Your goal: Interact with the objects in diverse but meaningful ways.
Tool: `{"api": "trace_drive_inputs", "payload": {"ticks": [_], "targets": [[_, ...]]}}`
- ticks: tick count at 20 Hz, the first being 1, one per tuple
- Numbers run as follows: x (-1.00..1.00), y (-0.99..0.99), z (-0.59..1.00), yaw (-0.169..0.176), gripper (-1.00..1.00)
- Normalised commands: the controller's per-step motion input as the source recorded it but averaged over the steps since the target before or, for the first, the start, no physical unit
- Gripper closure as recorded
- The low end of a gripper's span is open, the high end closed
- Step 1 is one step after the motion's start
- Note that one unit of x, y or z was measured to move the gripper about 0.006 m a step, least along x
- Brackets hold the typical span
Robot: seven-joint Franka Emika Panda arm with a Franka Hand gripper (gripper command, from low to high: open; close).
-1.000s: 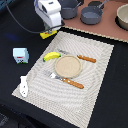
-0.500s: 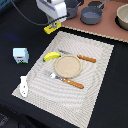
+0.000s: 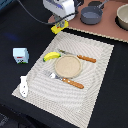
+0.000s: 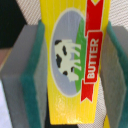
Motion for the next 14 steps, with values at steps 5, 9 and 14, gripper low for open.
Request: {"api": "trace_drive_inputs", "payload": {"ticks": [5, 9, 14], "targets": [[0.98, -0.09, 0.13, -0.035, 1.00], [0.96, -0.08, 0.10, -0.047, 1.00], [0.97, -0.03, 0.09, -0.053, 1.00]]}}
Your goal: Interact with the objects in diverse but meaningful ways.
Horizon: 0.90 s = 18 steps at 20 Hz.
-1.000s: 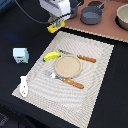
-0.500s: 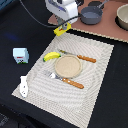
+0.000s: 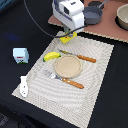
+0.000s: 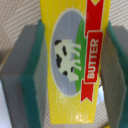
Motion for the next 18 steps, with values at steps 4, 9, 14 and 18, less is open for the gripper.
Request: {"api": "trace_drive_inputs", "payload": {"ticks": [4, 9, 14, 18], "targets": [[0.94, 0.04, 0.01, -0.063, 1.00], [0.84, 0.09, 0.00, -0.059, 1.00], [0.39, 0.05, 0.55, -0.009, -1.00], [0.16, 0.02, 1.00, -0.015, -1.00]]}}
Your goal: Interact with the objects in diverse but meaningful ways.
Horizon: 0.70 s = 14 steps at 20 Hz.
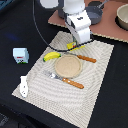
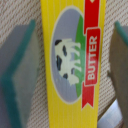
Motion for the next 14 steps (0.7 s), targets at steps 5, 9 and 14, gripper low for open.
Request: {"api": "trace_drive_inputs", "payload": {"ticks": [5, 9, 14], "targets": [[0.02, -0.22, 1.00, -0.024, -1.00], [-0.17, -0.66, 0.78, -0.013, -1.00], [-0.48, -0.76, 0.20, 0.000, -1.00]]}}
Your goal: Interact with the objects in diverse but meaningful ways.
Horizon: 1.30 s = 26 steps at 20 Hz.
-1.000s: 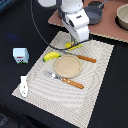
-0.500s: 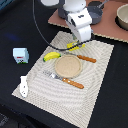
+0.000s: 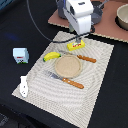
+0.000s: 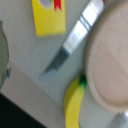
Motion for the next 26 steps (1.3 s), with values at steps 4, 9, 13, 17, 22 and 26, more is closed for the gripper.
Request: {"api": "trace_drive_inputs", "payload": {"ticks": [4, 9, 13, 17, 22, 26], "targets": [[-0.66, -0.67, 0.00, 0.000, -1.00], [-0.72, -0.59, 0.00, -0.005, -1.00], [-0.79, -0.41, -0.15, -0.056, -1.00], [-0.65, -0.32, -0.05, -0.186, -1.00], [-0.46, -0.26, -0.04, -0.264, -1.00], [-0.29, -0.18, -0.01, -0.313, -1.00]]}}
